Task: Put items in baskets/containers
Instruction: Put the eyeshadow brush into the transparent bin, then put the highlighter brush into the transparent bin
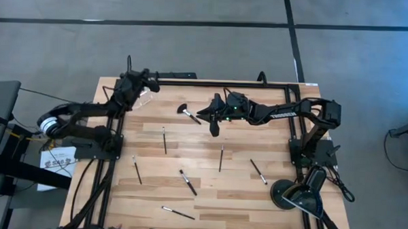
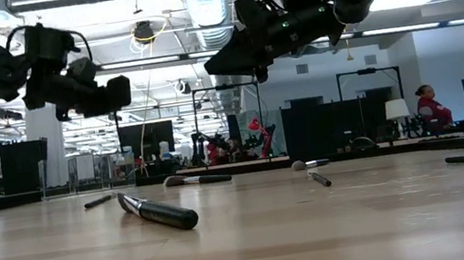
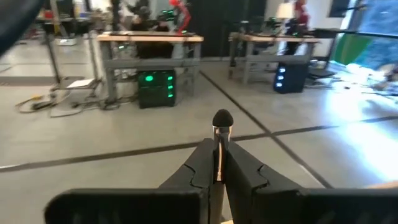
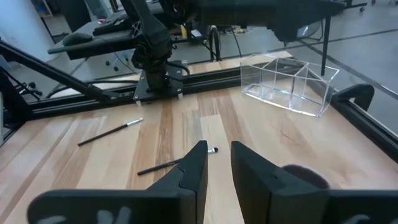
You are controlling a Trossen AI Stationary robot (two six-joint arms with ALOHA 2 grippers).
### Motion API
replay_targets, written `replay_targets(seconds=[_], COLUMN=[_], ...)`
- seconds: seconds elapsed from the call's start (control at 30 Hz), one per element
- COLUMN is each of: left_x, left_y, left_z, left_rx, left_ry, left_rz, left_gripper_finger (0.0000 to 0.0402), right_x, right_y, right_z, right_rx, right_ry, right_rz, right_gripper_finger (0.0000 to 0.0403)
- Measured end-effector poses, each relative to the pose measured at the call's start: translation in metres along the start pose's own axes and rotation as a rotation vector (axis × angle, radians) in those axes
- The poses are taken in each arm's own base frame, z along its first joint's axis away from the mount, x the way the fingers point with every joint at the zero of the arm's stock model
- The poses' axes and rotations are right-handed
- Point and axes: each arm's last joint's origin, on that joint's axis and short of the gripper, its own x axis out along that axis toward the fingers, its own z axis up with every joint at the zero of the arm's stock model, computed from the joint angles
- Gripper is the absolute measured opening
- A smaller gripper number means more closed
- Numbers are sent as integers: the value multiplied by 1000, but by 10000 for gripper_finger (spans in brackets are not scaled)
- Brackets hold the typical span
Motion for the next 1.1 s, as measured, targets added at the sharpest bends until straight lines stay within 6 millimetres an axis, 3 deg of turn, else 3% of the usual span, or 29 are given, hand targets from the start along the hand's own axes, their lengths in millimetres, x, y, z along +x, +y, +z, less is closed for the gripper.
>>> replay_targets(seconds=[0.6, 0.93, 1.1], left_x=[9, 8, 8], left_y=[-1, -2, -2], left_z=[-21, -23, -21], left_rx=[-11, -29, -33], left_ry=[100, 121, 113], left_rz=[-31, -65, -65], left_gripper_finger=[34, 150, 188], right_x=[0, 1, 1], right_y=[0, 4, 4], right_z=[-5, -5, -5], right_rx=[3, 0, 0], right_ry=[47, 46, 46], right_rz=[0, 13, 11], right_gripper_finger=[61, 61, 61])
